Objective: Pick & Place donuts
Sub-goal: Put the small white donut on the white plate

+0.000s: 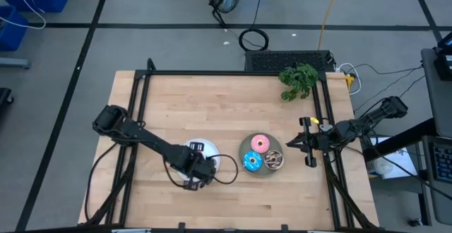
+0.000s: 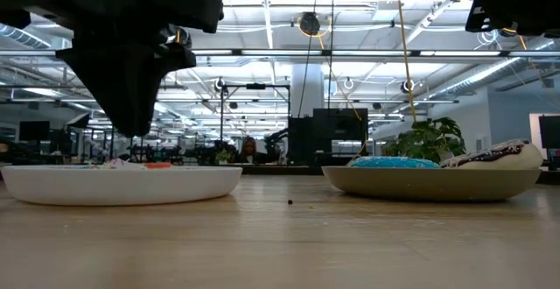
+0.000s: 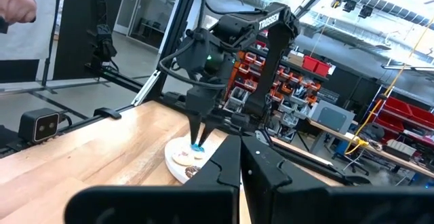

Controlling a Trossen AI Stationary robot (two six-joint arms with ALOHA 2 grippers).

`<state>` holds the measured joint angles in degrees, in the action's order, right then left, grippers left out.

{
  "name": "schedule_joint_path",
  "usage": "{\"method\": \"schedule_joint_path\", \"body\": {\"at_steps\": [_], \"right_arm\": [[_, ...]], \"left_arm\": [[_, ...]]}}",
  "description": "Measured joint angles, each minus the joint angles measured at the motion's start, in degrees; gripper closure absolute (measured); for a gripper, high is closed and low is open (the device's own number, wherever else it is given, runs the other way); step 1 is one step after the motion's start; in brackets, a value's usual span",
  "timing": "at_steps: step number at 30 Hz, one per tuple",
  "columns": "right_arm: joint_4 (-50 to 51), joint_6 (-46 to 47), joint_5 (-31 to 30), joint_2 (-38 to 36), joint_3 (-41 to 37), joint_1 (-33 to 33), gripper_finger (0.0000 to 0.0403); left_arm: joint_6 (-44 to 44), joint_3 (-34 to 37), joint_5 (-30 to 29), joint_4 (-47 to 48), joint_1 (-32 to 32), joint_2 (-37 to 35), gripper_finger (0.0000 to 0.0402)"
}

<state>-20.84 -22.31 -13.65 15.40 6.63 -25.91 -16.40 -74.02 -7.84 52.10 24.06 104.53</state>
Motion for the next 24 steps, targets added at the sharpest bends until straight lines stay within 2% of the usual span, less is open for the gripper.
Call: {"method": "schedule_joint_path", "body": {"at_steps": [2,3,24], "right_arm": [[-0.04,0.00,0.00,0.00,0.00,0.00,0.0403],[-0.05,-0.02,0.00,0.00,0.00,0.00,0.0403],[-0.15,-0.55,0.00,0.00,0.00,0.00,0.0403]], "left_arm": [[-0.04,0.00,0.75,-0.13,0.39,0.00,0.0375],[-0.08,0.00,1.26,-0.19,0.57,0.00,0.0387],[0.77,-0.05,3.11,-1.55,0.34,3.35,0.0398]]}}
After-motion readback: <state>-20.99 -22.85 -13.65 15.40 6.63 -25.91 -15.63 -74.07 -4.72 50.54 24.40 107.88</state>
